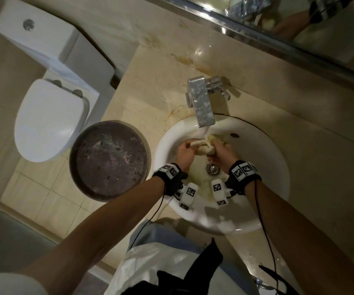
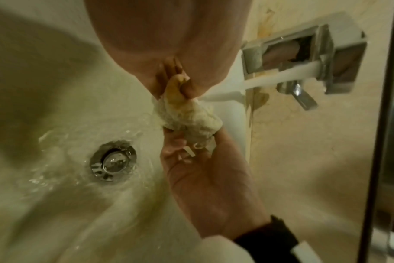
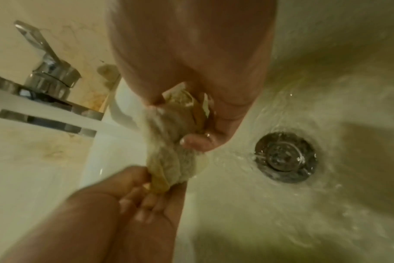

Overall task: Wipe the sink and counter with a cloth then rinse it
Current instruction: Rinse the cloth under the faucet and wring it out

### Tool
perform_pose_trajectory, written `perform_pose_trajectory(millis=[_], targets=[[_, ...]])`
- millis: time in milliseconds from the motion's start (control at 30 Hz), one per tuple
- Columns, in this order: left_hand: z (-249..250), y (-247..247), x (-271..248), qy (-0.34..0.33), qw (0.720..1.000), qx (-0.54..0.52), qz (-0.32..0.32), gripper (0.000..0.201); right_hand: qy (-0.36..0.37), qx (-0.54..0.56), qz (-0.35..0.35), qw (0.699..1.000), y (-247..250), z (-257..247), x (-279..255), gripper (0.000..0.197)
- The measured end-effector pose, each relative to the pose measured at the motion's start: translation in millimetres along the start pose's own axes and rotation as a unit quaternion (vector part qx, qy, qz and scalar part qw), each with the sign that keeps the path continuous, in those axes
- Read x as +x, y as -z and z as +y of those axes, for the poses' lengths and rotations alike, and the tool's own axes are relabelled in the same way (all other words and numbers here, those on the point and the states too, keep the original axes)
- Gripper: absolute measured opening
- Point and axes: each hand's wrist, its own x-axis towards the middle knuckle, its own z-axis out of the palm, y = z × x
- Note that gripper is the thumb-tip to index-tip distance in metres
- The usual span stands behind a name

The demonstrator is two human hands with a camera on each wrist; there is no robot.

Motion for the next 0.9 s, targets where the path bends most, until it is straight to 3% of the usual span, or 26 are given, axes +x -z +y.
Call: perform_pose_trajectory(millis=[100, 167, 267, 400, 467, 567, 733, 833, 900], targets=[[17, -5, -3, 0.111, 0.991, -0.072, -0.003, 0.025, 0.033, -0.017, 0.008, 0.999, -9, 3, -2, 0.034], [25, -10, 1, 0.143, 0.986, -0.088, -0.005, 0.045, 0.062, -0.047, 0.014, 0.997, -17, 2, -7, 0.018], [23, -16, 3, 0.099, 0.994, -0.034, -0.026, 0.056, 0.064, -0.026, 0.046, 0.997, -31, -2, -10, 0.018], [19, -21, -3, 0.055, 0.996, -0.066, -0.013, 0.044, 0.117, -0.130, 0.140, 0.975, -40, -6, 2, 0.046], [17, -22, -4, 0.065, 0.993, -0.096, -0.011, 0.040, 0.125, -0.169, 0.141, 0.967, -38, -5, 6, 0.043], [23, -19, -3, 0.076, 0.993, -0.090, -0.010, 0.032, 0.112, -0.146, 0.125, 0.975, -35, -3, 1, 0.046], [29, -18, 6, 0.049, 0.998, 0.034, 0.001, 0.034, 0.177, -0.145, 0.128, 0.965, -39, -3, -7, 0.035], [24, -16, 12, 0.090, 0.995, 0.044, -0.031, 0.039, 0.219, -0.185, 0.126, 0.950, -39, -5, -9, 0.037], [29, -14, 5, 0.073, 0.996, 0.039, -0.024, 0.026, 0.220, -0.199, 0.121, 0.947, -37, -9, -7, 0.031]])
